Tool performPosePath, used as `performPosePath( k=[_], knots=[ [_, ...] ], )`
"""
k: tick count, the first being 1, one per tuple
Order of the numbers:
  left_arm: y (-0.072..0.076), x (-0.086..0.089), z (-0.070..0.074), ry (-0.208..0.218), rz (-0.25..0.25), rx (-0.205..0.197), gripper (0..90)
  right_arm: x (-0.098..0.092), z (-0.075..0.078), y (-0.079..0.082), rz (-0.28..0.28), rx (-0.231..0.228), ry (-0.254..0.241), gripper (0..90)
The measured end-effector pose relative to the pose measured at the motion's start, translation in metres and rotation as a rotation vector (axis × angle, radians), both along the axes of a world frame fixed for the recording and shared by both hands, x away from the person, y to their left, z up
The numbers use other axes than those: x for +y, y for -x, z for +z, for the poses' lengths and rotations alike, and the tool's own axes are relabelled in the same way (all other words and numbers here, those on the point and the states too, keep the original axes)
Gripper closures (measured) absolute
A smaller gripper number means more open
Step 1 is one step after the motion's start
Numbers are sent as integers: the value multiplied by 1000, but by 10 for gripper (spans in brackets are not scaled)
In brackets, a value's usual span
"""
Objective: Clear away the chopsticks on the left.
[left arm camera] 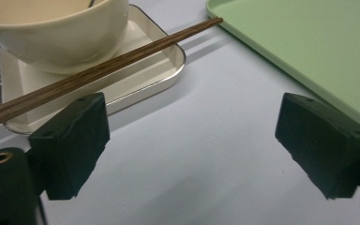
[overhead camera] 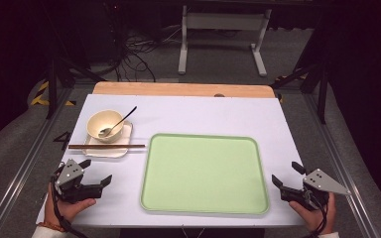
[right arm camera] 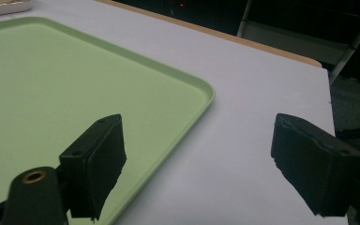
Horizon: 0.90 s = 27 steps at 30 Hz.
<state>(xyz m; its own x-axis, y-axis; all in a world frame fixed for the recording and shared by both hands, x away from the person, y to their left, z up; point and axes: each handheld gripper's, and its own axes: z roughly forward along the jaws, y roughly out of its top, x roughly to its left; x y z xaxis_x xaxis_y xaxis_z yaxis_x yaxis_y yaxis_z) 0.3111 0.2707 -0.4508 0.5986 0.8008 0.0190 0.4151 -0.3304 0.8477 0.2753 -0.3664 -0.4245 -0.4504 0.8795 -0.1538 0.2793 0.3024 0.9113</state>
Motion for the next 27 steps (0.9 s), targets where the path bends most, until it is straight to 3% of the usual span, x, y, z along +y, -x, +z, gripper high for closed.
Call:
performPosePath(
  k=[11,17,23,27],
  knots=[
    [-2,2,-1,-3,-70,9,259,0,-1,-1,-1,10,5,183],
    [-7,6,2,-38,-94,5,383,2,0,0,5,10,11,184],
    [-14,14,10,-91,-102,-18,629,2,-1,1,5,17,15,183],
    [-25,19,18,-131,-91,-37,686,1,-1,3,1,19,12,184]
  ],
)
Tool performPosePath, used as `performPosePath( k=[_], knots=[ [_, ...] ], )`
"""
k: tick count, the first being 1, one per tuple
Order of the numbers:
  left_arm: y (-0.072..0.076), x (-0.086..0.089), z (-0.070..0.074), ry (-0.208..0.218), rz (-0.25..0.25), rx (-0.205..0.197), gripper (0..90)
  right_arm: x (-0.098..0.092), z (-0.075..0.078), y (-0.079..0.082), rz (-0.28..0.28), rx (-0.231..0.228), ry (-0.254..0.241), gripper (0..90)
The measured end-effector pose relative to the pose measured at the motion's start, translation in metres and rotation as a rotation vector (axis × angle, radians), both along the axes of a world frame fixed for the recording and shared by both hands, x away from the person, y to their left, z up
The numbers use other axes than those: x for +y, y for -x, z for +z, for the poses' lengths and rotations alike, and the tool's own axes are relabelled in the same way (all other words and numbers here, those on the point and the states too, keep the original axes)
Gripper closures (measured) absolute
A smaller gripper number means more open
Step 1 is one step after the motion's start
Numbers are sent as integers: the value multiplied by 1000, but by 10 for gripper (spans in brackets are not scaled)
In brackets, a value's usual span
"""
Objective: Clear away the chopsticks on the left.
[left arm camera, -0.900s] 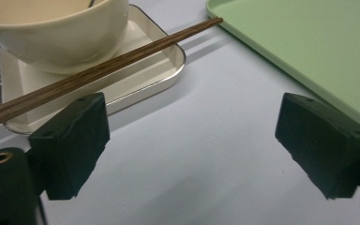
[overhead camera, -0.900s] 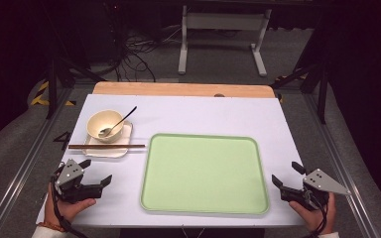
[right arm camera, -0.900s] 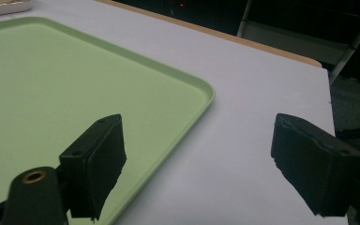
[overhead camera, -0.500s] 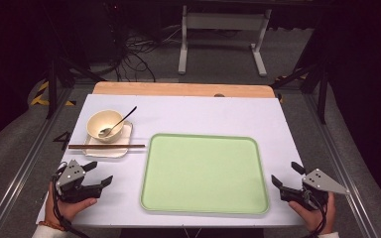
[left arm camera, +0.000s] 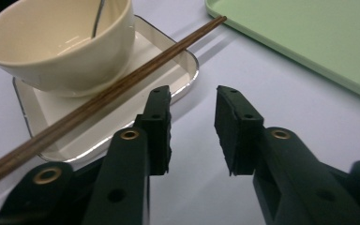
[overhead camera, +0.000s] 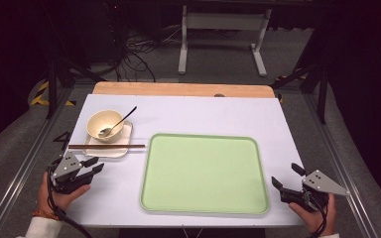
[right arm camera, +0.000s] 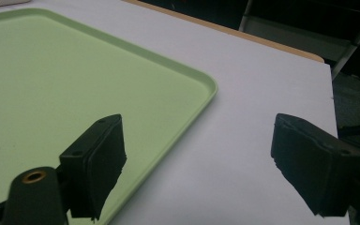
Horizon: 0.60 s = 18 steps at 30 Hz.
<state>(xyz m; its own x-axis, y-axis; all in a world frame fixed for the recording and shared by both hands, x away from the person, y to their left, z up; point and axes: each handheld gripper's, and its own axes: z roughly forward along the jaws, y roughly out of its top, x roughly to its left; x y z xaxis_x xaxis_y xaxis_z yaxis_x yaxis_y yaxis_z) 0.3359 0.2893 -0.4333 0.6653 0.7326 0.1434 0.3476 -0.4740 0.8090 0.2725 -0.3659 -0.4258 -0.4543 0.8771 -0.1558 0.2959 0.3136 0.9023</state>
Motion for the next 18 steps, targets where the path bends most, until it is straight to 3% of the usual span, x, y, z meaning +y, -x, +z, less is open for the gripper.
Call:
performPosePath(
  k=[2,7,11,16,18],
  knots=[
    [-7,4,2,6,2,1,708,-1,-1,0,-4,6,-1,184],
    [-26,10,2,-50,15,10,725,-1,-2,0,-15,8,4,184],
    [-37,14,2,-44,16,20,730,-2,-2,1,-22,9,4,183],
    [-46,22,3,4,13,37,692,-2,-3,1,-29,8,4,184],
    [-53,23,0,-5,12,54,686,-2,-2,2,-33,6,3,184]
  ],
)
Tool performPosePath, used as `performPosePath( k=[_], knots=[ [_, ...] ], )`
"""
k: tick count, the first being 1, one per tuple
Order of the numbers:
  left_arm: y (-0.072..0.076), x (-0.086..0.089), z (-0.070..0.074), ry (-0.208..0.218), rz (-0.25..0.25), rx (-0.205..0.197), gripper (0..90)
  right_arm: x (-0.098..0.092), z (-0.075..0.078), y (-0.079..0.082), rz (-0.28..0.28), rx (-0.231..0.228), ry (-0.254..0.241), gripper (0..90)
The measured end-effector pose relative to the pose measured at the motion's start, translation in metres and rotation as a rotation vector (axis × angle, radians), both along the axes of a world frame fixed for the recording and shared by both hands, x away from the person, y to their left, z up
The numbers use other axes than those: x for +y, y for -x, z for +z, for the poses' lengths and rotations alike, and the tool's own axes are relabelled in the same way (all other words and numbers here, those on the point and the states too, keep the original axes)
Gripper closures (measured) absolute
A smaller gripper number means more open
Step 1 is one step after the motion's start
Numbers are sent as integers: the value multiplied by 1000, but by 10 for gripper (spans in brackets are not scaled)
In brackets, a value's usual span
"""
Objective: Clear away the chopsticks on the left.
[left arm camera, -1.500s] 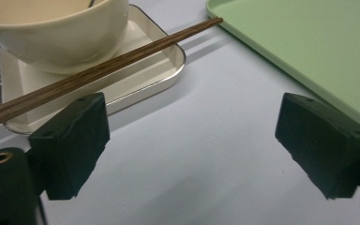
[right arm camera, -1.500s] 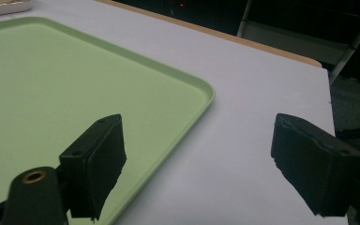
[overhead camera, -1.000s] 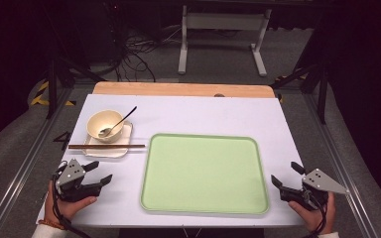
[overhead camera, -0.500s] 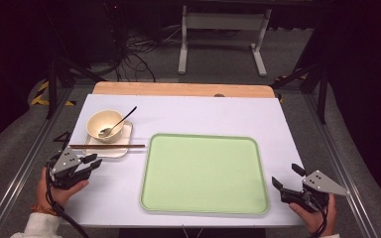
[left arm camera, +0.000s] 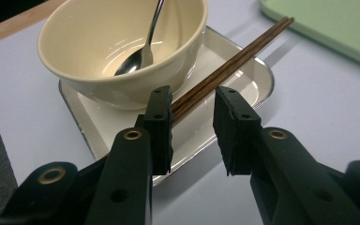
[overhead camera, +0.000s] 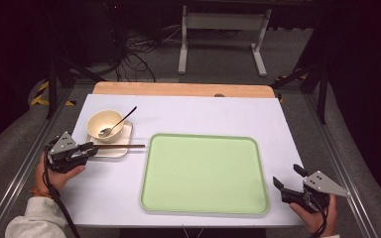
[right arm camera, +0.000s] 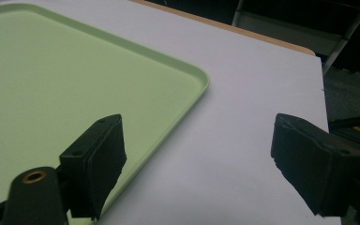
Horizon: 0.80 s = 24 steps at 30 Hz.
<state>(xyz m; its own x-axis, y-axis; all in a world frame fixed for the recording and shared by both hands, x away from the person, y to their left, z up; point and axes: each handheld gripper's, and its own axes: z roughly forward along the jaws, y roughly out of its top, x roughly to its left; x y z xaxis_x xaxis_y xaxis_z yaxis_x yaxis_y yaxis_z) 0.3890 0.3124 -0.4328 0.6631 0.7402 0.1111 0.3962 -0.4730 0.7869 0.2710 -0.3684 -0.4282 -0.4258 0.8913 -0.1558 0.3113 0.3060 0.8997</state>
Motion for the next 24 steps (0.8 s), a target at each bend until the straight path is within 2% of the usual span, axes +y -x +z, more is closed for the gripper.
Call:
performPosePath(
  k=[2,5,9,10,11,12,14,18,24],
  knots=[
    [-5,1,-4,6,-13,16,689,0,0,0,0,2,2,184],
    [-11,0,-8,-11,-22,37,689,0,-1,0,-1,5,4,184],
    [-16,-4,-10,-21,-37,44,687,0,-1,-1,2,8,9,184],
    [-17,-6,-10,-41,-46,47,684,0,-2,-1,2,10,9,184],
    [-18,-8,-10,-87,-57,47,678,1,-2,-1,3,9,9,184],
    [-19,-9,-10,-94,-59,45,674,1,-2,-1,2,8,11,184],
    [-21,-7,-9,-73,-76,48,676,1,-1,0,1,2,14,186],
    [-22,-4,-6,-23,-85,23,668,1,-3,-1,-4,10,16,186],
    [-28,0,-13,2,-101,58,668,3,-4,-3,-1,21,24,186]
  ],
)
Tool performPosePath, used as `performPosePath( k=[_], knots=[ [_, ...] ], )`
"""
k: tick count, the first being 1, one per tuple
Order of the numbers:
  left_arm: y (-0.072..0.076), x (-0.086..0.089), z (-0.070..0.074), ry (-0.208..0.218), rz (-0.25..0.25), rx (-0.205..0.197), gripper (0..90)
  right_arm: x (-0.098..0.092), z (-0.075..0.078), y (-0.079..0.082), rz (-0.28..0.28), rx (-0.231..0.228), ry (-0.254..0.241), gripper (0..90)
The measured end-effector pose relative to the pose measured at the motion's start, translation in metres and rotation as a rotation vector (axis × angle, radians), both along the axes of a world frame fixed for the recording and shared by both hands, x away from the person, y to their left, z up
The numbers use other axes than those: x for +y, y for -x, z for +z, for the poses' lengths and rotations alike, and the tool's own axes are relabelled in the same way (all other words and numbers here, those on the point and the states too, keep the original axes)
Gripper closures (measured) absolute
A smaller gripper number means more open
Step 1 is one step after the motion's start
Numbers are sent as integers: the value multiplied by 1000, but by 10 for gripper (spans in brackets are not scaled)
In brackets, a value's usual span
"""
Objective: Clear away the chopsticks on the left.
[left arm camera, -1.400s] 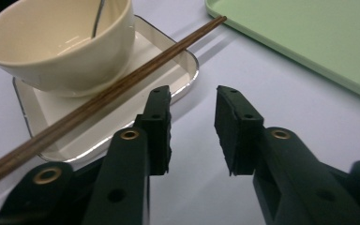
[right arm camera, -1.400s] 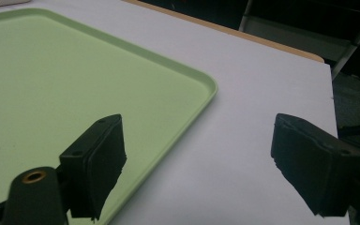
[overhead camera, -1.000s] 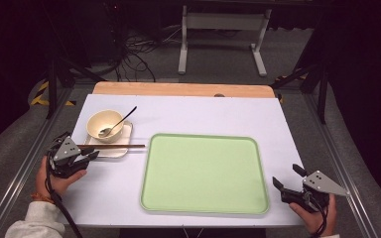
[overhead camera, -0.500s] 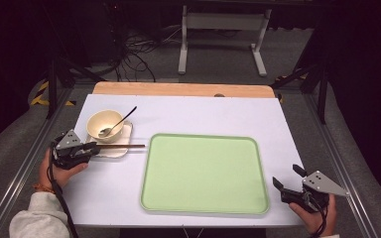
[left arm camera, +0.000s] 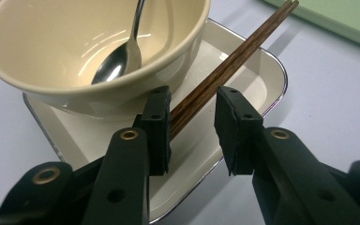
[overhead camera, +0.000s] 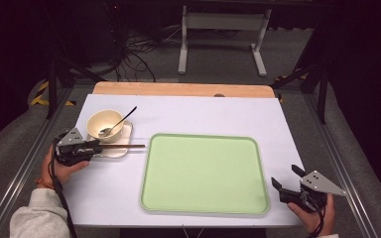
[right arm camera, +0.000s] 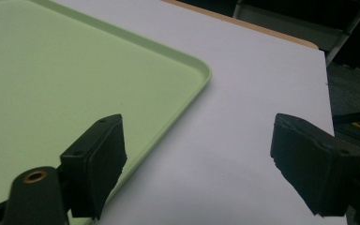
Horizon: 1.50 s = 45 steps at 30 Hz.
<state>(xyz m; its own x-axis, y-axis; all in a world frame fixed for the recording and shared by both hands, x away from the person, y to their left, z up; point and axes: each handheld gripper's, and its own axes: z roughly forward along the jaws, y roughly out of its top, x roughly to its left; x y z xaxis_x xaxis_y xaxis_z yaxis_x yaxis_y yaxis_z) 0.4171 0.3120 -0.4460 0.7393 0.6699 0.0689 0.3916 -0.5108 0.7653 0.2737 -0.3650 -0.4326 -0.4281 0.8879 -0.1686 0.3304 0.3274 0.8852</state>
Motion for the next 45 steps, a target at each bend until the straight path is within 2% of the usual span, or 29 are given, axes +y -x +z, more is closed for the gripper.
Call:
performPosePath(
  k=[4,8,10,15,16,17,18,19,25,28,29,32,40,45],
  knots=[
    [-2,3,-5,37,6,24,659,1,0,0,0,4,6,186],
    [-3,7,-7,60,6,28,660,1,-1,0,3,6,5,186],
    [-2,8,-8,87,11,39,663,0,-1,0,5,9,5,187],
    [-3,10,-8,95,21,40,671,1,-2,-1,14,17,7,186],
    [-4,10,-8,86,25,39,671,1,-2,-1,14,17,7,186],
    [-6,9,-10,36,44,59,664,1,-2,-1,14,20,8,186],
    [-6,7,-13,24,49,80,615,2,-3,-1,23,26,10,186],
    [-7,7,-14,37,35,82,628,2,-3,-1,25,27,13,187],
    [-5,6,-12,36,19,93,690,2,-2,-1,27,27,13,186],
    [-4,4,-11,25,7,91,750,1,-3,-1,28,26,14,186],
    [-3,3,-10,21,-4,93,750,1,-3,-1,30,28,14,186],
    [-2,-2,-7,-8,-38,89,830,2,-3,-1,37,33,19,186],
    [1,-11,-4,-43,-41,76,852,2,-2,-1,38,32,21,186],
    [5,-12,-2,-13,-41,67,852,2,-2,0,38,31,20,186]
  ],
)
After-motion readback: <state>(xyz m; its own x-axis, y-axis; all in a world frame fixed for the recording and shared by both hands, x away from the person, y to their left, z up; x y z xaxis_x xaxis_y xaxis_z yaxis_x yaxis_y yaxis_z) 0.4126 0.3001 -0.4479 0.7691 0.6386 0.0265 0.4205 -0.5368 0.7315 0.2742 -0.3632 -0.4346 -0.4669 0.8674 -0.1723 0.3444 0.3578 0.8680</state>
